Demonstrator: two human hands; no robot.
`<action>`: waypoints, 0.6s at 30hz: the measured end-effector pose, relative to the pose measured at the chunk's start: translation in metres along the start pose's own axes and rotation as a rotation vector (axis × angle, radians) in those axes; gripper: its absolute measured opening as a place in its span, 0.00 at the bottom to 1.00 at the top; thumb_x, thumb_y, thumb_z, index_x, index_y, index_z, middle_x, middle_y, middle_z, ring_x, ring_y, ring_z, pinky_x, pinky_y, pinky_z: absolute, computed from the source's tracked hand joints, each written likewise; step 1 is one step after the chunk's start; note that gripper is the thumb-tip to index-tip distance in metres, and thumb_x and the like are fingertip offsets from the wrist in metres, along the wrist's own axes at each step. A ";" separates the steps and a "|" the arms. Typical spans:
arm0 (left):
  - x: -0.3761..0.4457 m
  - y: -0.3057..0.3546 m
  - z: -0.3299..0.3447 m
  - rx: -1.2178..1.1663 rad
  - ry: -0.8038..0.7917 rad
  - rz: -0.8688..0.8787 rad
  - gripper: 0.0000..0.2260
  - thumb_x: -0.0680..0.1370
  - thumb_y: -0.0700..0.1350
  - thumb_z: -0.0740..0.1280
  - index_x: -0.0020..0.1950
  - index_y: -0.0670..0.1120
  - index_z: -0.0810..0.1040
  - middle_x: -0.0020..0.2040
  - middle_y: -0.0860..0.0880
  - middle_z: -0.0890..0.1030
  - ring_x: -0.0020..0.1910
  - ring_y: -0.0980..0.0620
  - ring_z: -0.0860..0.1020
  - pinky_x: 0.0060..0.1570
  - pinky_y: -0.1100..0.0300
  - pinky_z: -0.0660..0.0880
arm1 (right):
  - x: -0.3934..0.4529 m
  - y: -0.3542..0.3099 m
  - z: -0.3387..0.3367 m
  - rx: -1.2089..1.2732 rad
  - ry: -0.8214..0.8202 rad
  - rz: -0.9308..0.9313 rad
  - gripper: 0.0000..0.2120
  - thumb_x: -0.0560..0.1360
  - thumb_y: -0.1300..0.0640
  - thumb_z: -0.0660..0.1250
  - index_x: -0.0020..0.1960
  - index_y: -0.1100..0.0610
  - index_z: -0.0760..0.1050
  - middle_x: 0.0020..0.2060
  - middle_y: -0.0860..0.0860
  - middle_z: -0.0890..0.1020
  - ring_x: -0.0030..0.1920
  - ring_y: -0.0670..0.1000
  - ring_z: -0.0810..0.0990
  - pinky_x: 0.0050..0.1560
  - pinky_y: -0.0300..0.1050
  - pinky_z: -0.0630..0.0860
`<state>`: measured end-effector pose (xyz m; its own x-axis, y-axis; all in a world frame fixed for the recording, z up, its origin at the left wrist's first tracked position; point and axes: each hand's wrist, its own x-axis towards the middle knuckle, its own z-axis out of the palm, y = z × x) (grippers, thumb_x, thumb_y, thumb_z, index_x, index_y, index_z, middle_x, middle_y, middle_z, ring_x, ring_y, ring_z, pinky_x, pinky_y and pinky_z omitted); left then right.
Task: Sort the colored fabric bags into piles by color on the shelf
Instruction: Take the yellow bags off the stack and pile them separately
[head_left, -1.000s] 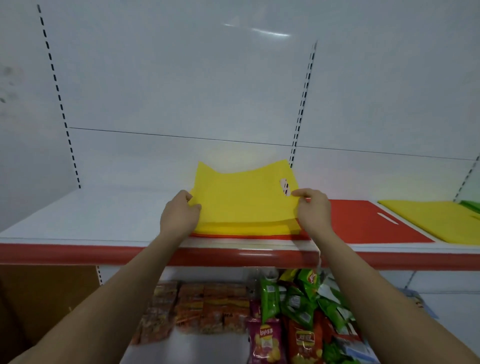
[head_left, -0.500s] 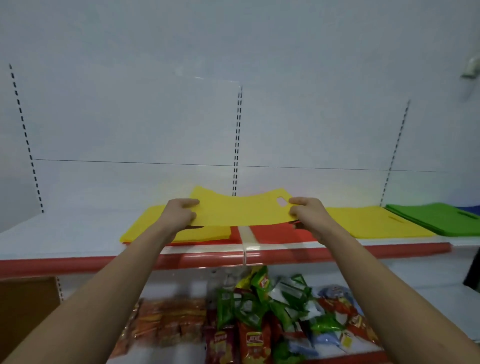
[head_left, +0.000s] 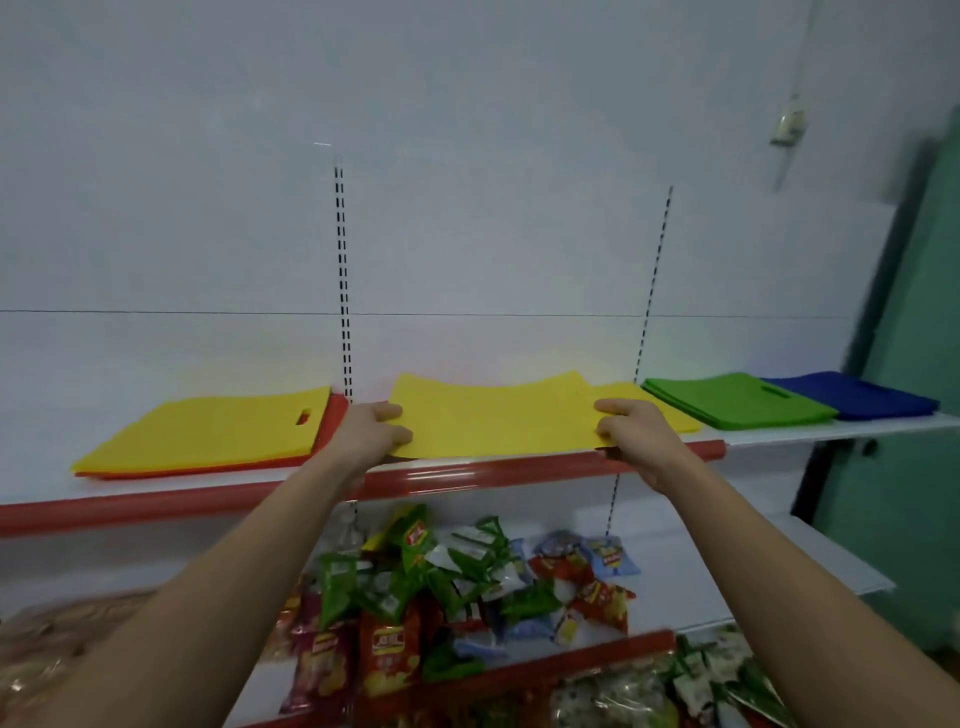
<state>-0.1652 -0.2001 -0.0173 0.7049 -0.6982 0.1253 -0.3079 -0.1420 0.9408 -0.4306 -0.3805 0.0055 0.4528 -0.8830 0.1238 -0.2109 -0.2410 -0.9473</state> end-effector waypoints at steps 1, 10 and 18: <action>0.001 0.002 0.012 0.016 -0.006 0.005 0.24 0.75 0.33 0.70 0.71 0.36 0.71 0.69 0.40 0.72 0.58 0.47 0.74 0.63 0.51 0.73 | 0.004 0.008 -0.010 -0.004 0.006 0.007 0.20 0.78 0.69 0.60 0.69 0.63 0.71 0.52 0.62 0.77 0.47 0.64 0.74 0.41 0.52 0.74; 0.032 0.004 0.115 -0.028 -0.101 0.030 0.26 0.76 0.34 0.71 0.73 0.38 0.70 0.67 0.42 0.75 0.56 0.49 0.76 0.55 0.59 0.72 | 0.044 0.071 -0.081 0.058 0.055 0.124 0.21 0.78 0.71 0.60 0.70 0.65 0.69 0.42 0.55 0.72 0.40 0.55 0.70 0.37 0.48 0.75; 0.094 0.016 0.185 -0.070 -0.195 0.048 0.29 0.74 0.29 0.68 0.74 0.37 0.66 0.69 0.42 0.71 0.39 0.52 0.80 0.32 0.65 0.79 | 0.122 0.103 -0.122 -0.034 0.082 0.104 0.21 0.76 0.70 0.60 0.69 0.64 0.70 0.58 0.57 0.75 0.45 0.56 0.74 0.43 0.50 0.74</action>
<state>-0.2225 -0.3978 -0.0491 0.5516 -0.8263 0.1136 -0.2880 -0.0608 0.9557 -0.5026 -0.5621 -0.0405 0.3548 -0.9336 0.0504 -0.2827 -0.1586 -0.9460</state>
